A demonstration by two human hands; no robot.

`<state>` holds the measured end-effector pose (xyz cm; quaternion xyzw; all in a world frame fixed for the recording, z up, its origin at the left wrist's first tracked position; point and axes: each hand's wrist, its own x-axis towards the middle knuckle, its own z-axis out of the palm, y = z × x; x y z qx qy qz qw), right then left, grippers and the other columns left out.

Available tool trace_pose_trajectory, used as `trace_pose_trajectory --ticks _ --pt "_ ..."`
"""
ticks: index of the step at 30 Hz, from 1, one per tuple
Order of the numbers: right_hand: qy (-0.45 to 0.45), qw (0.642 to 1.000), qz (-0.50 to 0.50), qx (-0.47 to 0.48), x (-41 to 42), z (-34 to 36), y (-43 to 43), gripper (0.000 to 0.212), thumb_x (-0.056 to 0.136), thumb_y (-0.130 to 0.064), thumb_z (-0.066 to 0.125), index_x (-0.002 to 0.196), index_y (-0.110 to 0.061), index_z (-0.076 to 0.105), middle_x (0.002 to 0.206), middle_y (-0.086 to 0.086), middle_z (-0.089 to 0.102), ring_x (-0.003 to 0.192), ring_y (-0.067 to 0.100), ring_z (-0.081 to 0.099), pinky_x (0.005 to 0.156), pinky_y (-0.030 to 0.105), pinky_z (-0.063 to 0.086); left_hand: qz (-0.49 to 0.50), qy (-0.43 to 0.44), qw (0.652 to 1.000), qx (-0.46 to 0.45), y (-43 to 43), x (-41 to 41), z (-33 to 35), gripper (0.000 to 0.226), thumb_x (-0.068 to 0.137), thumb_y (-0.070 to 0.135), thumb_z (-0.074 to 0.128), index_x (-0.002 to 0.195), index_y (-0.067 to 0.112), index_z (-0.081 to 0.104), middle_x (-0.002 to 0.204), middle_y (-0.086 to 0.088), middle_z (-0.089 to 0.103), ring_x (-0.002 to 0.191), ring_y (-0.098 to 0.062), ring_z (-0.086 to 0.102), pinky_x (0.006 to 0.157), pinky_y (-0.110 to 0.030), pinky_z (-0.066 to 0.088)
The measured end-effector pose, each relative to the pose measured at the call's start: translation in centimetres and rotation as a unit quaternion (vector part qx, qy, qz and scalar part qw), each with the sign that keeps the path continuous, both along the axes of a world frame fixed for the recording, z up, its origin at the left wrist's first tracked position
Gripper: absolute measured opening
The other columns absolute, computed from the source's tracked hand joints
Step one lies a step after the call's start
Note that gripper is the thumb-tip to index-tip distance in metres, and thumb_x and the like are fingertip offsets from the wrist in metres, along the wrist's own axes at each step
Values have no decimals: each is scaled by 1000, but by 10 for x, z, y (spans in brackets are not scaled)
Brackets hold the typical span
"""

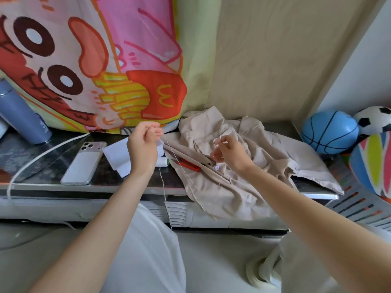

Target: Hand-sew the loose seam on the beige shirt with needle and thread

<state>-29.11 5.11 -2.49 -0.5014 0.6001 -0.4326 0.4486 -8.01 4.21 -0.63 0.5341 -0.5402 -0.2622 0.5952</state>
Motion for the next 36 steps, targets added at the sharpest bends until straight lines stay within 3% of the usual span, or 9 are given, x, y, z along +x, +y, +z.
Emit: trace_pose_trajectory --ticks 4,8,13,17,20,23,26,31,36 --pt "1 999 47 27 21 -7 -30 20 100 -4 35 86 -13 47 75 9 65 63 14 62 57 22 52 -14 -145 988 56 -26 0 -19 26 93 -2 43 92 11 65 92 -6 69 84 -16 61 75 -22 45" --pt "88 988 108 73 27 -27 -42 25 96 3 35 81 -11 49 91 19 69 72 18 65 57 14 49 -111 -335 930 101 -37 -3 -54 22 90 1 55 93 13 73 92 -5 70 94 -26 61 88 -41 47" --pt "188 973 81 103 19 -47 -55 26 98 -6 38 85 -12 59 102 10 70 74 10 61 56 8 44 -176 -484 849 113 -44 -16 -78 20 88 15 62 107 19 66 109 2 62 106 -22 47 92 -31 34" --pt "209 969 72 107 16 -51 -62 23 98 -8 40 102 -7 62 101 6 71 79 7 57 51 0 39 -182 -538 816 109 -52 -20 -84 21 89 27 61 110 23 57 115 4 52 111 -20 41 95 -30 29" --pt "206 970 65 111 17 -51 -63 22 98 -8 39 91 -13 60 100 5 71 77 6 60 52 0 40 -187 -564 800 78 -51 -20 -87 13 93 28 56 104 23 56 114 7 52 112 -17 40 92 -28 25" --pt "210 969 70 114 18 -52 -64 30 97 -9 41 74 -23 54 101 6 72 95 16 65 72 13 48 -203 -585 783 56 -50 -17 -91 12 95 27 51 105 23 57 117 10 53 112 -16 40 87 -27 23" --pt "211 968 68 121 19 -52 -62 24 96 -7 43 80 -16 57 99 3 70 93 16 63 67 11 44 -197 -598 777 -13 -44 -13 -90 3 92 20 59 95 21 58 105 8 57 101 -19 47 81 -29 25" --pt "218 968 54 114 17 -53 -61 21 97 -6 40 97 -10 61 89 1 65 65 1 51 47 1 37 -124 -599 779 -136 -26 -5 -78 17 79 7 70 87 16 58 82 1 52 78 -22 49 69 -30 27" --pt "207 969 49 126 22 -51 -58 27 95 -4 37 98 -8 63 99 8 72 67 5 56 50 6 42 -119 -672 726 -82 -8 19 -81 54 42 -8 80 86 16 59 78 -2 52 73 -24 49 65 -31 28"
